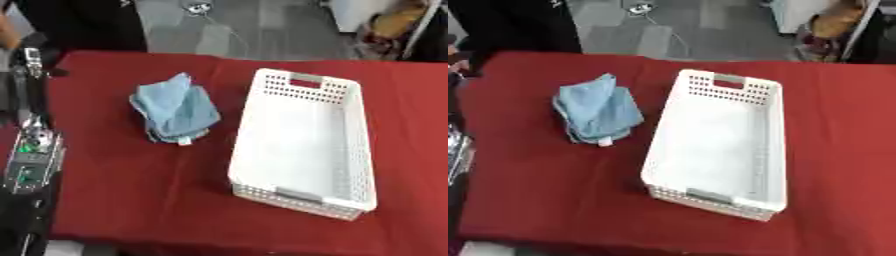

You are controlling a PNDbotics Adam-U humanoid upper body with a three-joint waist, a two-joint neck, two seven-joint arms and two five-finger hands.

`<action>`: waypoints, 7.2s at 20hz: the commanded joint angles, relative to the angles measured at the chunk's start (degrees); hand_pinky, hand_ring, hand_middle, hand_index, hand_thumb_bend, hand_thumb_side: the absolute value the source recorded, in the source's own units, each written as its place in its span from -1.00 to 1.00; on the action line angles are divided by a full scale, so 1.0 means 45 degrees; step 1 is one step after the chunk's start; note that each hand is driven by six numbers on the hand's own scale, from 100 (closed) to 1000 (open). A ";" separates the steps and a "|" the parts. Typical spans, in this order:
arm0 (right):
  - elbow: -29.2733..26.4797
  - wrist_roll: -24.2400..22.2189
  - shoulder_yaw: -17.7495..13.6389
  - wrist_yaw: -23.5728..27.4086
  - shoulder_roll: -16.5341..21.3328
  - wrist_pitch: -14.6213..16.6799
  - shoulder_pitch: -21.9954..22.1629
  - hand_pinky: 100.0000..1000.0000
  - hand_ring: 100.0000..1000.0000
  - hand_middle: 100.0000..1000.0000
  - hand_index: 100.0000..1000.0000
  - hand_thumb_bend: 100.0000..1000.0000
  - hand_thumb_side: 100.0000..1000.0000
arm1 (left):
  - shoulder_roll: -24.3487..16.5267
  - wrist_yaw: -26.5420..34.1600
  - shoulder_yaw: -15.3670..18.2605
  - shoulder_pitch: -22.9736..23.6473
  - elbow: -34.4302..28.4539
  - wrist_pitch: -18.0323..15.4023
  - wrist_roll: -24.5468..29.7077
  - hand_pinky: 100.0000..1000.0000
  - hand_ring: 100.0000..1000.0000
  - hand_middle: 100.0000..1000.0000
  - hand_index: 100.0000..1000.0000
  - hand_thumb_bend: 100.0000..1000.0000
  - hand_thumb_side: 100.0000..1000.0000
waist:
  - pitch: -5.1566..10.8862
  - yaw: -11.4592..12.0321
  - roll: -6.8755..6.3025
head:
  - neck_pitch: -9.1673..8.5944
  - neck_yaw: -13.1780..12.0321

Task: Pick up objects on the table and place them in the box.

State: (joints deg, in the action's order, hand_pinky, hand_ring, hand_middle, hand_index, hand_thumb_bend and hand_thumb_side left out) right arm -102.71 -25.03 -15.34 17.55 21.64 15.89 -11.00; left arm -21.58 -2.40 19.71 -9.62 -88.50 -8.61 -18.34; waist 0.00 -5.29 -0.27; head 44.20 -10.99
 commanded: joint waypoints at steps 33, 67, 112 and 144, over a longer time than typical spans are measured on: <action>-0.0177 -0.0078 -0.0024 0.0051 0.0290 0.0027 -0.0148 0.57 0.87 0.73 1.00 -1.00 0.86 | -0.0519 -1.2935 -0.1377 -0.0381 -0.3533 0.6681 0.7067 0.18 0.45 0.62 0.63 -1.00 0.34 | 0.0042 -0.0047 0.0006 | -0.0019 -0.0151; -0.0103 -0.0279 0.0114 0.0072 0.0308 -0.0122 -0.0254 0.57 0.88 0.73 1.00 -1.00 0.87 | -0.5061 -0.8470 -0.6683 -0.4278 0.0352 0.3655 1.1292 0.32 0.54 0.71 0.86 -0.86 0.68 | 0.0214 -0.0978 -0.0174 | -0.0019 -0.0252; -0.0123 -0.0430 0.0158 0.0109 0.0207 -0.0137 -0.0296 0.58 0.88 0.74 1.00 -1.00 0.87 | -0.2440 -1.7403 -0.7809 -0.5735 0.5036 0.1516 1.4761 0.80 0.75 0.65 0.95 0.73 0.97 | 0.0180 -0.1022 -0.0092 | -0.0019 -0.0353; -0.0169 -0.0400 0.0110 0.0115 0.0143 -0.0139 -0.0381 0.58 0.88 0.74 1.00 -1.00 0.87 | -0.1233 -1.3207 -0.5111 -0.5751 1.0098 0.5755 0.8336 -1.00 -1.00 -0.63 -0.45 -0.94 -0.90 | 0.0058 -0.1002 0.0018 | -0.0019 -0.0495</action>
State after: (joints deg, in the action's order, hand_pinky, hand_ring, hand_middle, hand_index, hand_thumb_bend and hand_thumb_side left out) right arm -102.40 -26.88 -14.61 17.95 21.58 15.23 -11.70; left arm -26.94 -62.59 -3.65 -36.19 -46.20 16.65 20.45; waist 0.28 -9.88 -0.60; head 44.20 -12.67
